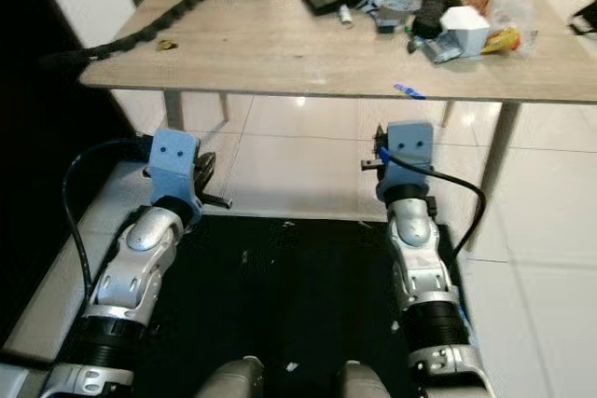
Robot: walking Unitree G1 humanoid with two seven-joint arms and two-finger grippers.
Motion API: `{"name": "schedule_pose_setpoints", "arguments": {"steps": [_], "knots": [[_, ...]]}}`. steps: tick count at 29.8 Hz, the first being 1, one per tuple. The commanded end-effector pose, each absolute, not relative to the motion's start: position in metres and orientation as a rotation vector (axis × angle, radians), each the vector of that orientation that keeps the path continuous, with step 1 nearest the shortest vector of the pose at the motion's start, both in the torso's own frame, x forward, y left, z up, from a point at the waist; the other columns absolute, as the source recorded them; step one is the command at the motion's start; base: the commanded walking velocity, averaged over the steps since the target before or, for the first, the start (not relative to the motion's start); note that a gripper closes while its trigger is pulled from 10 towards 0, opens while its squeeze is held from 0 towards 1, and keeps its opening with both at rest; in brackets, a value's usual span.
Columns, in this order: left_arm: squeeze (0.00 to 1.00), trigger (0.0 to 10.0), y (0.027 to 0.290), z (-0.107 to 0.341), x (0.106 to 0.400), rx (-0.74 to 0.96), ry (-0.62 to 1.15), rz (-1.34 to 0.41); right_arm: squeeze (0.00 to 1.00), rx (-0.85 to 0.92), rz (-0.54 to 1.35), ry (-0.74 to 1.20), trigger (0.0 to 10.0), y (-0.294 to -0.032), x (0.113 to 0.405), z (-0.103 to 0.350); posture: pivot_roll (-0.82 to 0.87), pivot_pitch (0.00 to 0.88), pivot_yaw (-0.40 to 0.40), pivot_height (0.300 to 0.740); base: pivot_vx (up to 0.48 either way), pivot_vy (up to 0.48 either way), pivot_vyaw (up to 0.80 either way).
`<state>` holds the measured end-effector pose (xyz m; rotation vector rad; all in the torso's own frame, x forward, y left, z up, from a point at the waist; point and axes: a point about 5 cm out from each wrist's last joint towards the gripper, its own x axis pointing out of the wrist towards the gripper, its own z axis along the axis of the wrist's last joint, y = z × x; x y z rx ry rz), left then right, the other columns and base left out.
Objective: Picking trash to rubbish bin
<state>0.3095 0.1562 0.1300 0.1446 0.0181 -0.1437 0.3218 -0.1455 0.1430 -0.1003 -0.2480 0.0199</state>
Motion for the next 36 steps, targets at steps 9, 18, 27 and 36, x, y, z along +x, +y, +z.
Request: {"name": "schedule_pose_setpoints", "arguments": {"steps": [9, 18, 27, 36], "knots": [[0.0, 10.0, 0.153, 0.135, 0.313, 0.145, 0.009, -0.156, 0.0, -0.114, -0.011, -0.277, 10.0, -0.154, 0.323, 0.154, 0.0, 0.069, 0.024, 0.74, 0.274, 0.0, 0.0], [0.0, 10.0, 0.152, 0.141, 0.315, 0.142, -0.007, -0.157, 0.0, -0.117, -0.022, -0.292, 10.0, -0.156, 0.325, 0.16, 0.01, 0.07, 0.022, 0.74, 0.261, 0.0, 0.0], [0.0, 10.0, 0.152, 0.145, 0.316, 0.141, -0.02, -0.159, 0.0, -0.114, -0.024, -0.297, 10.0, -0.156, 0.325, 0.162, 0.01, 0.07, 0.022, 0.74, 0.262, 0.0, 0.0], [0.0, 10.0, 0.151, 0.148, 0.317, 0.143, -0.026, -0.166, 0.0, -0.113, -0.029, -0.302, 10.0, -0.157, 0.326, 0.164, 0.01, 0.073, 0.025, 0.74, 0.263, 0.0, 0.0]]}}
